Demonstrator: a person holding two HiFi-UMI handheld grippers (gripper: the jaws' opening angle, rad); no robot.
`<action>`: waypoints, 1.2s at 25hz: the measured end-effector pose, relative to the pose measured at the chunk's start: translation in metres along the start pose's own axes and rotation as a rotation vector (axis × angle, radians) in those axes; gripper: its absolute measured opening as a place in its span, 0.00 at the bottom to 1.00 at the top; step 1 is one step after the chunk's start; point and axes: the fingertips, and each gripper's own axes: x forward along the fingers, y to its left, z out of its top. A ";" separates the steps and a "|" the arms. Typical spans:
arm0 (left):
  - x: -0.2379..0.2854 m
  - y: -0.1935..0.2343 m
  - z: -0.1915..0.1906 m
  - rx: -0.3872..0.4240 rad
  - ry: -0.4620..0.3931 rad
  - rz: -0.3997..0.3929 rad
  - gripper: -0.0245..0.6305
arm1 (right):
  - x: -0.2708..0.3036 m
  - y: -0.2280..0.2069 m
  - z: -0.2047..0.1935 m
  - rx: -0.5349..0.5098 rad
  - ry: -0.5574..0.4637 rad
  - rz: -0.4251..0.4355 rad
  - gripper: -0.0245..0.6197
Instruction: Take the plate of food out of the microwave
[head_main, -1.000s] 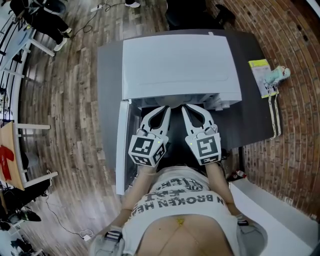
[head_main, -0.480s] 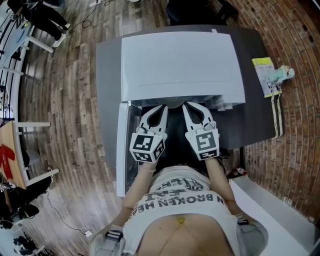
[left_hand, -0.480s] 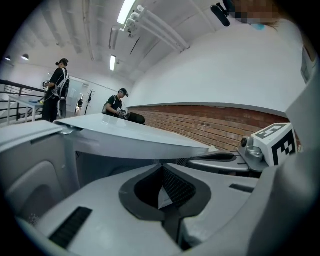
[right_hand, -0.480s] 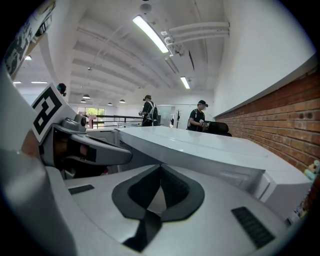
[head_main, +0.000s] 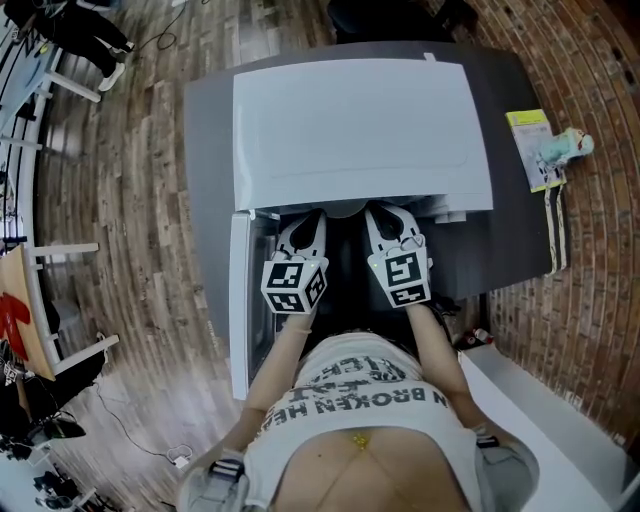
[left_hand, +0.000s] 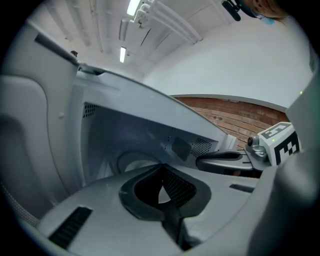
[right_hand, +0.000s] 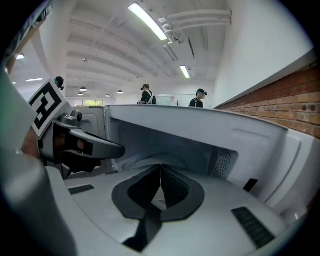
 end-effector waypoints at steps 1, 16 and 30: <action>0.002 0.003 -0.003 -0.004 0.008 0.005 0.05 | 0.003 -0.001 -0.003 -0.003 0.009 0.002 0.05; 0.027 0.043 -0.047 -0.119 0.107 0.107 0.05 | 0.041 -0.012 -0.050 0.035 0.115 -0.011 0.05; 0.052 0.073 -0.061 -0.445 0.063 0.116 0.19 | 0.068 -0.025 -0.068 0.188 0.147 -0.061 0.16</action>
